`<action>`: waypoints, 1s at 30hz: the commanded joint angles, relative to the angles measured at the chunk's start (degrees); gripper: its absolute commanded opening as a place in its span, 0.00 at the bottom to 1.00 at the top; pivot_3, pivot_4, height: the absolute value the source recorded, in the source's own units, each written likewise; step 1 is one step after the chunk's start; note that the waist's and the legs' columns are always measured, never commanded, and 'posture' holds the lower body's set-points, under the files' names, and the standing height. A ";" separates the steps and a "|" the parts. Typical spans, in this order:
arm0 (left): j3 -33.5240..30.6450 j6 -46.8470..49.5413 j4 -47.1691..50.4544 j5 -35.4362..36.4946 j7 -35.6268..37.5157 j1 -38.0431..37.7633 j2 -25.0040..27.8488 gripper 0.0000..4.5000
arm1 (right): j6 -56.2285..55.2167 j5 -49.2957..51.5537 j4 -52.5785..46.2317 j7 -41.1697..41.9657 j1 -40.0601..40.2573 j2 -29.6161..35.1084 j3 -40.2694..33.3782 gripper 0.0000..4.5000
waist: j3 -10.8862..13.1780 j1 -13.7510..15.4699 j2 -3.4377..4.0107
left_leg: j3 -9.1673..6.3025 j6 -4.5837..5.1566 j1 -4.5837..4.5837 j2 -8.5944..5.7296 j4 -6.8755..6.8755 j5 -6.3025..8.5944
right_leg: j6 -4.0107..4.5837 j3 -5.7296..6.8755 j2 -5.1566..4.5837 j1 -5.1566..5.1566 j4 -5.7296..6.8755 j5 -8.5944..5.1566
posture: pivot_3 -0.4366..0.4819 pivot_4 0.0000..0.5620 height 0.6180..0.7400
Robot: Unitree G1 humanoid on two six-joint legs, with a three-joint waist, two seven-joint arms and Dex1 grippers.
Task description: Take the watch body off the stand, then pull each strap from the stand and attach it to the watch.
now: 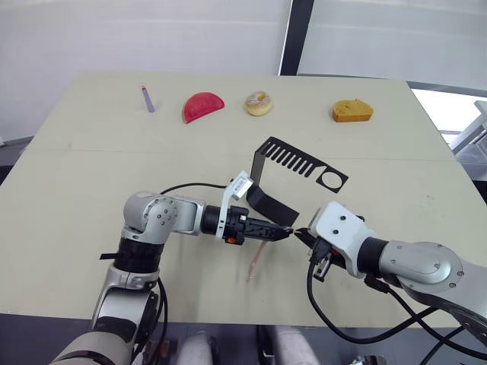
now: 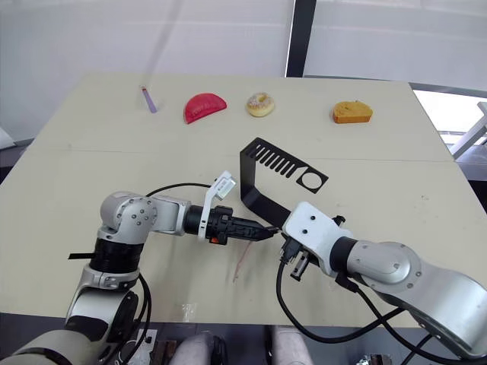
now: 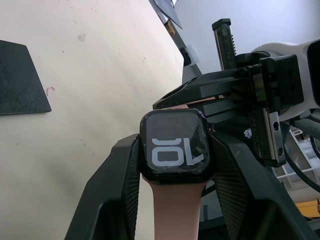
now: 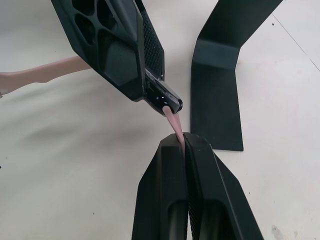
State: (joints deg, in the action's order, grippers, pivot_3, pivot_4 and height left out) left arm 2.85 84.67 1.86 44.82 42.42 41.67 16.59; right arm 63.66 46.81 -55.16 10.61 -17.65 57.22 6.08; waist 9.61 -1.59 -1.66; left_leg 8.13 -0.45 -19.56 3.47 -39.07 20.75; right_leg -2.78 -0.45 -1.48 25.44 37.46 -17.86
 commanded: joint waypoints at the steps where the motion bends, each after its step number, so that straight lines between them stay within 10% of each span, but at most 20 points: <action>1: 0.24 -0.16 0.68 0.82 0.00 0.47 0.16 0.36 | -0.61 -0.41 -4.53 0.71 -1.29 -0.61 -2.71 0.00 | 0.00 0.01 0.00 | 0.00 0.00 0.00 0.00 0.00 0.00 | 0.00 0.00 0.00 0.00 0.00 0.00 | 0.48 0.27 0.98; 30: 1.00 -0.33 0.28 0.78 0.38 0.68 0.56 0.36 | 0.78 -0.37 -4.80 0.72 -2.29 -1.50 -3.00 0.00 | 0.00 0.00 0.00 | -0.02 0.00 -0.03 0.00 0.01 0.00 | 0.00 0.02 0.00 0.01 -0.03 0.00 | 0.48 0.27 0.98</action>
State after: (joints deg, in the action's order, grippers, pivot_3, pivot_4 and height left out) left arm 2.88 84.46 1.52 44.95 42.57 41.96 16.89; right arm 65.21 46.80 -55.16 10.61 -18.62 56.07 5.89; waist 9.61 -1.59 -1.66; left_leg 8.11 -0.45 -19.59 3.46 -39.06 20.76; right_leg -2.78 -0.43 -1.49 25.45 37.44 -17.86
